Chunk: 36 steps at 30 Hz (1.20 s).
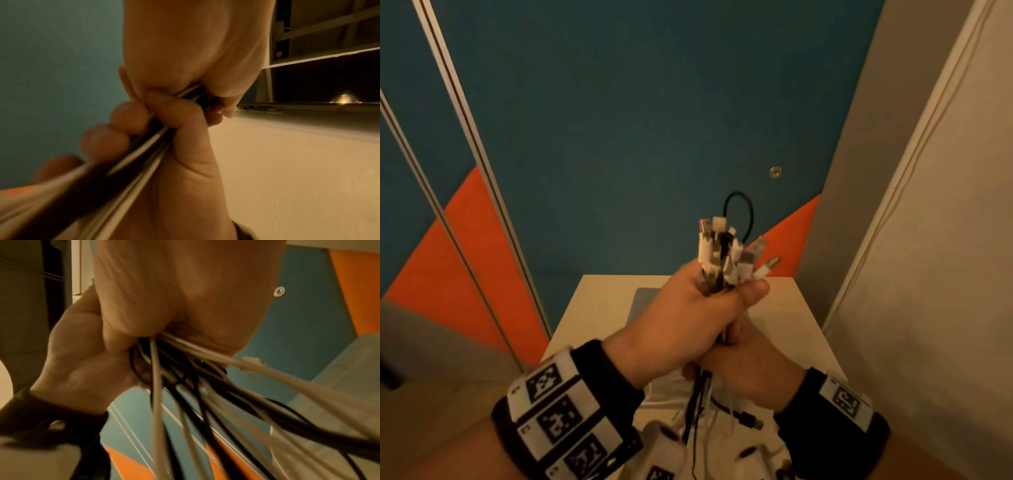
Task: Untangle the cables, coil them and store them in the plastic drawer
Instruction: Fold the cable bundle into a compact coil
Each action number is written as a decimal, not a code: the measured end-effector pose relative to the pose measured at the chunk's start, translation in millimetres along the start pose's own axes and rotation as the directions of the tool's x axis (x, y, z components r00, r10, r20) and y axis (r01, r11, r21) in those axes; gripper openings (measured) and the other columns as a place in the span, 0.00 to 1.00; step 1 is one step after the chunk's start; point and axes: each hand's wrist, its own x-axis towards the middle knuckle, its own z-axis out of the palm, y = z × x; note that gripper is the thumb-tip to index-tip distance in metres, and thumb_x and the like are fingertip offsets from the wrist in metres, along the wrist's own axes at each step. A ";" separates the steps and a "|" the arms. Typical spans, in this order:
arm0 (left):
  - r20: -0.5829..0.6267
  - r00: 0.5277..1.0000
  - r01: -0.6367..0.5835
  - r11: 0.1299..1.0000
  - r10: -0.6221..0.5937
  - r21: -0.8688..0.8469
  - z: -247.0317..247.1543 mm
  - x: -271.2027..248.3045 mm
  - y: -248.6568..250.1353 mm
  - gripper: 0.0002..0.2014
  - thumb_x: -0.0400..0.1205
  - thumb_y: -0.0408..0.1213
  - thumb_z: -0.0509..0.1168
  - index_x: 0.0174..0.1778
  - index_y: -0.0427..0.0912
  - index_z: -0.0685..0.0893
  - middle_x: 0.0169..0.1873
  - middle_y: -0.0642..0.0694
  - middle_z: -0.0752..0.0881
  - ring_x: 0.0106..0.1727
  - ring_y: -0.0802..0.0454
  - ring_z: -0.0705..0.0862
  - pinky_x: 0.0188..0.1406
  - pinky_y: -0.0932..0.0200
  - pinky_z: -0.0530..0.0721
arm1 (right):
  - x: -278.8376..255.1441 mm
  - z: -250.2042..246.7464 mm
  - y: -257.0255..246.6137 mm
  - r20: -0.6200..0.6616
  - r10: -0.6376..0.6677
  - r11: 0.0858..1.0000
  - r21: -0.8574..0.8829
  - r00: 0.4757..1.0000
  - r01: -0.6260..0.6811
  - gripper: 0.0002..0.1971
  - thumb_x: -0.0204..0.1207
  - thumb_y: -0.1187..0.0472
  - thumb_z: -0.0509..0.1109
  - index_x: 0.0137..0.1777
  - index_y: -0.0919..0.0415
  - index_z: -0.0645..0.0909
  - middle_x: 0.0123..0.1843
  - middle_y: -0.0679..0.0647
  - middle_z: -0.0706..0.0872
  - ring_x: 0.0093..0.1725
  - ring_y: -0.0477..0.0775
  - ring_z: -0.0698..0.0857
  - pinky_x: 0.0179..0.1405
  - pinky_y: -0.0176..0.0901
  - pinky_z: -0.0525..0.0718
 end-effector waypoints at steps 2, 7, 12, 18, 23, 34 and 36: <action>-0.045 0.999 0.009 1.000 -0.009 -0.018 -0.1 5.8 4.6 0.20 0.84 0.40 0.69 0.24 0.45 0.79 0.19 0.40 0.78 0.26 0.39 0.79 0.33 0.45 0.82 | 3.0 3.2 -0.5 -0.068 -0.004 1.000 0.005 0.998 0.004 0.04 0.67 0.75 0.64 0.34 0.70 0.73 0.22 0.54 0.79 0.24 0.55 0.79 0.25 0.54 0.76; -0.125 0.992 -0.019 1.000 0.021 0.016 -1.2 15.4 11.4 0.10 0.84 0.41 0.69 0.38 0.42 0.82 0.20 0.43 0.77 0.23 0.46 0.76 0.29 0.49 0.80 | 10.4 10.3 -15.2 -0.104 -0.059 0.992 0.107 0.993 0.070 0.12 0.69 0.81 0.65 0.38 0.63 0.75 0.27 0.56 0.79 0.27 0.52 0.79 0.26 0.44 0.78; -0.171 0.985 -0.058 0.992 0.038 -0.114 -2.3 22.9 12.6 0.11 0.84 0.39 0.69 0.35 0.48 0.79 0.22 0.48 0.71 0.24 0.51 0.70 0.30 0.49 0.75 | 11.8 6.3 -20.4 -0.086 0.006 1.000 0.009 0.996 -0.005 0.05 0.72 0.78 0.66 0.37 0.71 0.78 0.25 0.57 0.80 0.24 0.58 0.79 0.25 0.50 0.78; -0.136 0.986 -0.096 0.995 0.095 -0.001 4.1 29.4 17.9 0.11 0.85 0.40 0.68 0.36 0.50 0.79 0.22 0.50 0.73 0.24 0.53 0.72 0.28 0.51 0.76 | 12.4 -2.4 -22.1 -0.118 -0.046 0.994 -0.100 0.992 0.034 0.04 0.72 0.71 0.68 0.37 0.69 0.78 0.26 0.54 0.81 0.25 0.53 0.80 0.27 0.53 0.78; -0.137 0.984 -0.101 0.990 0.114 0.103 -0.7 33.1 8.6 0.06 0.84 0.39 0.68 0.55 0.46 0.87 0.40 0.43 0.90 0.41 0.57 0.87 0.44 0.61 0.85 | 20.0 -24.5 -30.1 -0.079 -0.045 0.999 -0.021 0.996 0.043 0.32 0.72 0.73 0.72 0.74 0.53 0.68 0.69 0.51 0.82 0.69 0.50 0.81 0.69 0.57 0.80; 0.042 0.999 -0.023 0.998 0.021 0.063 -11.3 41.7 6.7 0.04 0.82 0.44 0.71 0.51 0.54 0.87 0.36 0.59 0.88 0.37 0.67 0.86 0.33 0.72 0.81 | 30.9 -26.4 -48.0 -0.118 -0.140 0.967 -0.232 0.983 0.110 0.10 0.81 0.74 0.60 0.55 0.64 0.81 0.46 0.65 0.87 0.45 0.58 0.88 0.45 0.55 0.88; 0.073 0.996 -0.047 0.999 0.048 -0.024 -18.5 43.1 1.1 0.17 0.77 0.49 0.74 0.59 0.49 0.83 0.47 0.54 0.89 0.43 0.61 0.88 0.34 0.65 0.84 | 37.2 -23.6 -52.1 -0.202 -0.157 0.972 -0.206 0.967 0.115 0.09 0.82 0.70 0.59 0.47 0.62 0.81 0.34 0.69 0.80 0.31 0.61 0.79 0.28 0.54 0.79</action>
